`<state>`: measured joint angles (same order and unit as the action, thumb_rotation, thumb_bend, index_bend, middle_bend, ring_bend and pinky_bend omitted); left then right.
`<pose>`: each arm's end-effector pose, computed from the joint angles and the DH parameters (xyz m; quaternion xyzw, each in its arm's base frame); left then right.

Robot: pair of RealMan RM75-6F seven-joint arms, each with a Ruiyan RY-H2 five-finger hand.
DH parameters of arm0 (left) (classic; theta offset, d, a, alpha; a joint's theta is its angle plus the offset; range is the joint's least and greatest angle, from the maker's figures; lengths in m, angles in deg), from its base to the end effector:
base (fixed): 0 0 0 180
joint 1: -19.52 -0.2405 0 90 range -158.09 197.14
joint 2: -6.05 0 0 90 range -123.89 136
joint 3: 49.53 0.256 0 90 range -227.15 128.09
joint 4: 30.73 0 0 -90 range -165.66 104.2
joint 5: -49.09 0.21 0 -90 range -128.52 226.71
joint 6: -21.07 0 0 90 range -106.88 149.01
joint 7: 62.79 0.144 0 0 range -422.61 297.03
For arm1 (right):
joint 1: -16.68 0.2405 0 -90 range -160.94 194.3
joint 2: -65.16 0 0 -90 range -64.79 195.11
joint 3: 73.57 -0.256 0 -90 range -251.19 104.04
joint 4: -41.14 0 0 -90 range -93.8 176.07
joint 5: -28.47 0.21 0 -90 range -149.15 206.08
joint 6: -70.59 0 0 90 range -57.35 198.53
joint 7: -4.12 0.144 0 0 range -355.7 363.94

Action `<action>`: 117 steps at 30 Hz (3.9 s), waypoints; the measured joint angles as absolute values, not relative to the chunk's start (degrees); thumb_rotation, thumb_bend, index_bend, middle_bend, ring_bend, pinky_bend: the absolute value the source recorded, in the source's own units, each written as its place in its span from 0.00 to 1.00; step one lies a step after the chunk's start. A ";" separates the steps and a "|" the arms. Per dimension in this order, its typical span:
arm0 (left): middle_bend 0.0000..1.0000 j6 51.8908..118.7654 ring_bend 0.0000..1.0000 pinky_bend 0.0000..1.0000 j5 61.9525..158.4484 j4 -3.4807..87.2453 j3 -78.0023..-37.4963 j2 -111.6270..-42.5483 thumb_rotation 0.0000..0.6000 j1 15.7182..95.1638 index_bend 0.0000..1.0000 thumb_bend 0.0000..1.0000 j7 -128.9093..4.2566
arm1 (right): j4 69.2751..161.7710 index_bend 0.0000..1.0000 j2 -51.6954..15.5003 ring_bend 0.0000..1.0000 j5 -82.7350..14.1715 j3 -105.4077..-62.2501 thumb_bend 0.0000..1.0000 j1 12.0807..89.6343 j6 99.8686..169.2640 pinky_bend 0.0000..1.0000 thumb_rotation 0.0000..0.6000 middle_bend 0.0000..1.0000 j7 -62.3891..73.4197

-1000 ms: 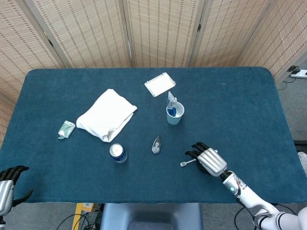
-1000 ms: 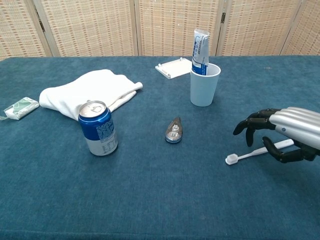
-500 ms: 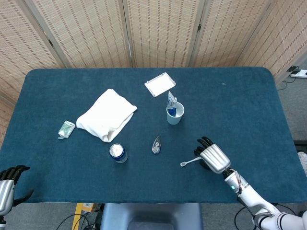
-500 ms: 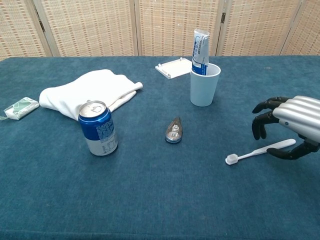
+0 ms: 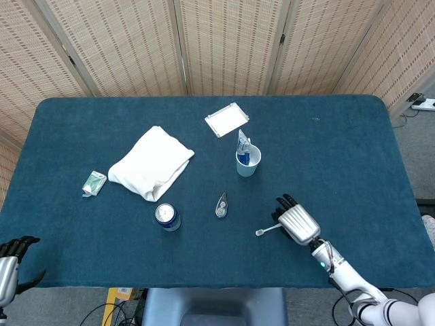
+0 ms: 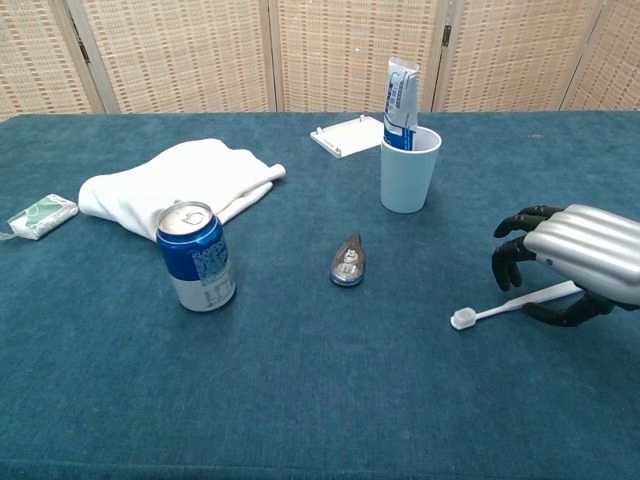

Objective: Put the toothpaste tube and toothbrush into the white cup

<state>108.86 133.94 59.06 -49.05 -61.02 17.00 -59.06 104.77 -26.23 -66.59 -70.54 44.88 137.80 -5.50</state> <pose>-0.3387 0.1267 0.1460 -0.5761 -0.4147 -0.3245 0.6251 -0.2586 -0.2739 -0.0182 0.8170 -0.2218 0.3258 0.4209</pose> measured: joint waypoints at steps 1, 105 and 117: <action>0.26 108.81 0.22 0.23 133.88 58.99 -49.05 -61.04 1.00 16.99 0.28 0.27 -59.10 | 104.65 0.49 -26.36 0.18 -66.62 -70.53 0.26 44.86 137.84 0.17 1.00 0.49 -5.56; 0.26 106.88 0.22 0.23 132.84 60.96 -49.03 -59.53 1.00 17.79 0.28 0.27 -58.52 | 89.73 0.61 -44.29 0.26 -39.65 -103.41 0.28 62.67 129.99 0.17 1.00 0.53 64.56; 0.26 106.72 0.22 0.23 132.84 60.48 -48.86 -59.89 1.00 17.73 0.28 0.27 -58.81 | 84.13 0.52 -46.33 0.20 -41.62 -101.68 0.23 63.26 129.19 0.17 1.00 0.42 69.55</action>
